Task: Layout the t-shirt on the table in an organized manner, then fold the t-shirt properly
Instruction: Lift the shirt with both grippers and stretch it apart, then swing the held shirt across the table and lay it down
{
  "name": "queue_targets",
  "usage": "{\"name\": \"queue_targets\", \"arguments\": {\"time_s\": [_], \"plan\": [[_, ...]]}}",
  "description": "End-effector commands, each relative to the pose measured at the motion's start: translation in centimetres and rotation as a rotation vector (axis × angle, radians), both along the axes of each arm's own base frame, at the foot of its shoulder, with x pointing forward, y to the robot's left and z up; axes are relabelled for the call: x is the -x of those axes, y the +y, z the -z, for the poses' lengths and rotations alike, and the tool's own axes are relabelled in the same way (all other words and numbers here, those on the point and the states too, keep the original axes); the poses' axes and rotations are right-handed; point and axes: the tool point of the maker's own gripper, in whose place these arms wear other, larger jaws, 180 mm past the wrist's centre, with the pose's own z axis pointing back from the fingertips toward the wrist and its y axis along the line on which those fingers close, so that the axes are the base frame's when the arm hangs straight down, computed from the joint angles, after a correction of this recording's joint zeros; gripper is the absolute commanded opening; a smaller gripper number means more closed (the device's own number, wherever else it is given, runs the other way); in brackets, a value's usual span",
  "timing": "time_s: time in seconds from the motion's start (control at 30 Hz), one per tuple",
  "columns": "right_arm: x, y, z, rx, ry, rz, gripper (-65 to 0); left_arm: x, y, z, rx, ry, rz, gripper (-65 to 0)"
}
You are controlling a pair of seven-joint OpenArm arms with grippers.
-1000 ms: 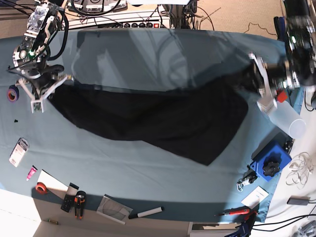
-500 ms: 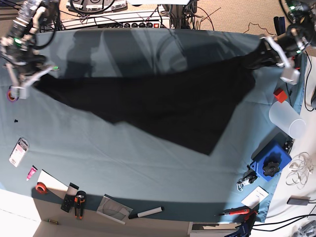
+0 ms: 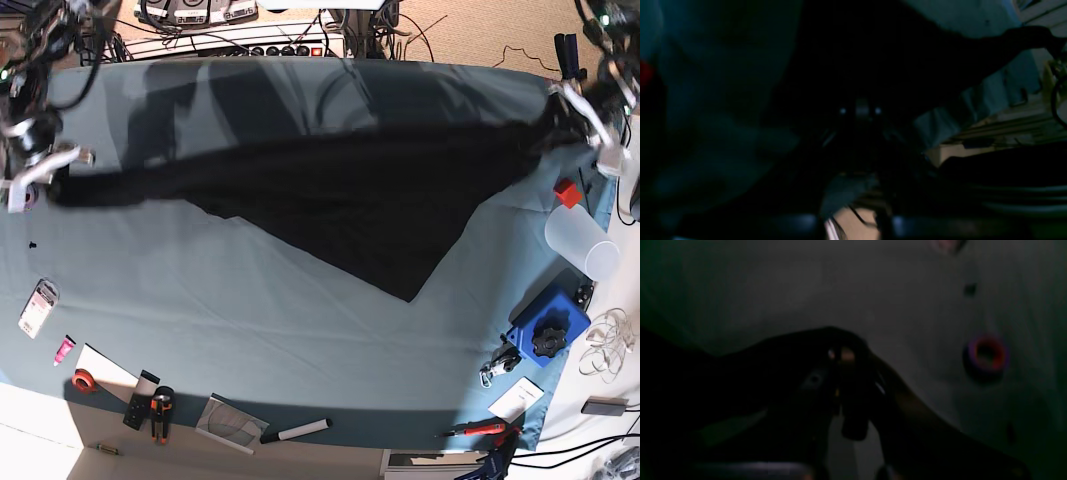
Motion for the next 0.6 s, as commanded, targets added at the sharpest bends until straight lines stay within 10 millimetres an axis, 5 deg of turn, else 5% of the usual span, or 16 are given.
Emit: {"name": "queue_targets", "arguments": {"time_s": [0.0,0.17,0.4,0.57], "plan": [[-1.1,-0.4,-2.5,0.036,-0.091,-0.002,-65.0,-1.4,0.3,-2.1,0.003,-0.083,-0.003,-65.0],[-3.6,-1.4,-5.3,0.106,-0.204,0.027,-65.0,-6.6,0.1,-6.4,-0.022,-0.274,-0.009,-65.0],[-10.7,-1.7,-2.9,0.040,-0.165,-0.025,-65.0,-13.9,-2.7,-7.6,-0.300,-0.410,0.022,-65.0],[-16.3,-2.2,-3.2,-0.037,-0.176,-0.007,-65.0,-19.1,-3.5,-8.4,-0.475,-0.450,-0.004,-65.0]]}}
